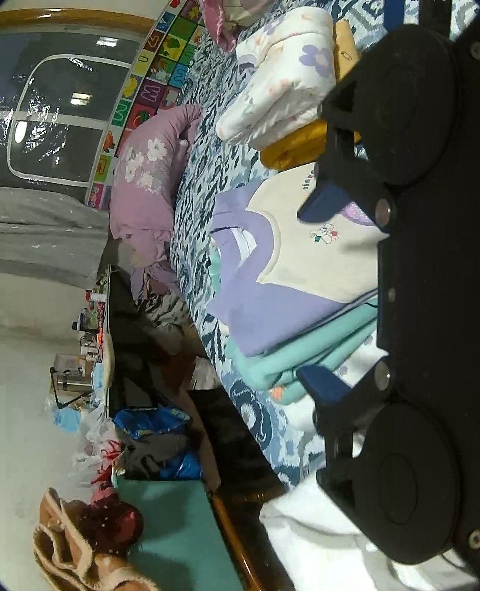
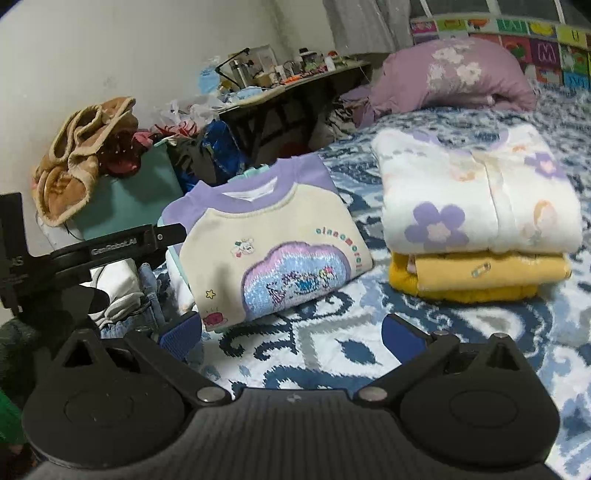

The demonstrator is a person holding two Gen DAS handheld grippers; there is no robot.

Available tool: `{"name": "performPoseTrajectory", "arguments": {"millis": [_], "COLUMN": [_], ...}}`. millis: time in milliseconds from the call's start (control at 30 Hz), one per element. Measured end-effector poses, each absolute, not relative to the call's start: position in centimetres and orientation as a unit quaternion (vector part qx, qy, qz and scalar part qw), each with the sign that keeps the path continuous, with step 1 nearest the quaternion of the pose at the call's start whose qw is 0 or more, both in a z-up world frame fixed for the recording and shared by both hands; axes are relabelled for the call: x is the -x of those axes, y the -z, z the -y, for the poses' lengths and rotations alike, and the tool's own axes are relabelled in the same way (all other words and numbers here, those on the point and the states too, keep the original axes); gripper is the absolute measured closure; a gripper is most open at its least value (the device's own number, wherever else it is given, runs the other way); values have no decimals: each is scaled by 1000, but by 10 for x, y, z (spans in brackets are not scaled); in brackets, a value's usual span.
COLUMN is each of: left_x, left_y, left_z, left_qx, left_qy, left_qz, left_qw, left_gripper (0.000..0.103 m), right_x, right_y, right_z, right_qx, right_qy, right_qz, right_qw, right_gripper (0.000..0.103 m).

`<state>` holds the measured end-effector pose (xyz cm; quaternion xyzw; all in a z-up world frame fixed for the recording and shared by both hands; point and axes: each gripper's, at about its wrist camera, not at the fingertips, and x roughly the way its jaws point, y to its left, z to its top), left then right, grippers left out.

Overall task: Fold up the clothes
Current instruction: 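Grasp the lavender sleeve of the cream sweatshirt with the left gripper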

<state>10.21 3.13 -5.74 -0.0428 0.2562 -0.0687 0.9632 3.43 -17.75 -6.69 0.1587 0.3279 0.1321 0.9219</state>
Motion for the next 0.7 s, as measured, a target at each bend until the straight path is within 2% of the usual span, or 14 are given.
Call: {"name": "performPoseTrajectory", "arguments": {"millis": [100, 167, 233, 300, 367, 433, 500, 700], "left_x": [-109, -113, -117, -120, -121, -120, -119, -98], "left_y": [63, 67, 69, 72, 73, 73, 73, 51], "left_z": [-32, -32, -30, -27, -24, -21, -20, -7], "left_qx": [51, 55, 55, 47, 40, 33, 32, 20], "left_qy": [66, 63, 59, 51, 43, 36, 33, 66], "left_qz": [-257, -256, -256, -256, -250, -248, -246, -222], "left_qw": [963, 963, 963, 964, 966, 968, 968, 973], "left_gripper": [49, 52, 62, 65, 75, 90, 97, 100], "right_x": [-35, -34, -34, -33, -32, -30, -27, -15], "right_y": [75, 81, 86, 92, 98, 105, 110, 114], "right_z": [180, 182, 184, 186, 188, 189, 191, 198], "right_qx": [-167, -170, -172, -173, -173, -177, -180, -189], "right_qy": [-130, -132, -130, -127, -122, -121, -120, -115], "right_qz": [-334, -339, -342, -347, -354, -361, -365, -371], "right_qw": [918, 916, 914, 913, 911, 908, 905, 902], "right_gripper": [0, 0, 0, 0, 0, 0, 0, 0]}}
